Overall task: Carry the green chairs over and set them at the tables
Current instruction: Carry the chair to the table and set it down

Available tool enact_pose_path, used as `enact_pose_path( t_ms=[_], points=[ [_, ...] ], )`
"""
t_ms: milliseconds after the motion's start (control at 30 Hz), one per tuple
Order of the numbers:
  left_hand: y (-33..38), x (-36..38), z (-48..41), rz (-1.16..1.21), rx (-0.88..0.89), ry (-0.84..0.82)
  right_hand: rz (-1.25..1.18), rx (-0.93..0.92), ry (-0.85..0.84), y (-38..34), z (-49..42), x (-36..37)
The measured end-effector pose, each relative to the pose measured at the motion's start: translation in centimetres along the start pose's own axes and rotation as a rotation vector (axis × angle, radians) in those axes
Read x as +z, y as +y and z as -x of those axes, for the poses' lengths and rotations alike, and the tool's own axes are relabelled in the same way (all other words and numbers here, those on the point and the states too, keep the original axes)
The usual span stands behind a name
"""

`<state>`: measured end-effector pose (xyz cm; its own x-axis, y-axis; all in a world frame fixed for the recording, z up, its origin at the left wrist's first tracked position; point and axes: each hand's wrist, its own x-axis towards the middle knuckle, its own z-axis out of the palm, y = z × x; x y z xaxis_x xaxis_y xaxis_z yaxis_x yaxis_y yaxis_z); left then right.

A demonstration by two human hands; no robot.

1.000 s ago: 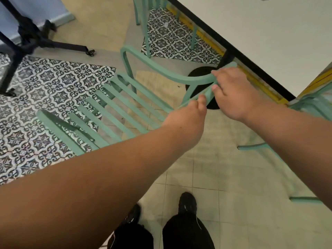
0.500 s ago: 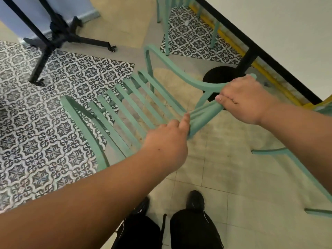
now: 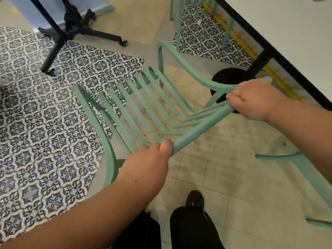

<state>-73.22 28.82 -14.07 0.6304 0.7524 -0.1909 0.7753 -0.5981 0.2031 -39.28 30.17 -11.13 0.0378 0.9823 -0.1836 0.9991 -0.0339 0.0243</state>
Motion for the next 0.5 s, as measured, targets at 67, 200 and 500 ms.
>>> enact_pose_path(
  t_ms=[67, 200, 500],
  points=[
    [-0.5, 0.2, -0.2, 0.0, 0.03, 0.001, -0.002, 0.003, -0.008, 0.0, 0.4, -0.1],
    [-1.8, -0.1, -0.9, -0.026, 0.069, -0.003, -0.002, 0.0, -0.001, -0.1, 1.2, 0.3],
    [-4.8, -2.6, -3.9, -0.116, 0.211, -0.094, -0.019, 0.093, 0.074, -0.9, 2.6, 1.3]
  ],
)
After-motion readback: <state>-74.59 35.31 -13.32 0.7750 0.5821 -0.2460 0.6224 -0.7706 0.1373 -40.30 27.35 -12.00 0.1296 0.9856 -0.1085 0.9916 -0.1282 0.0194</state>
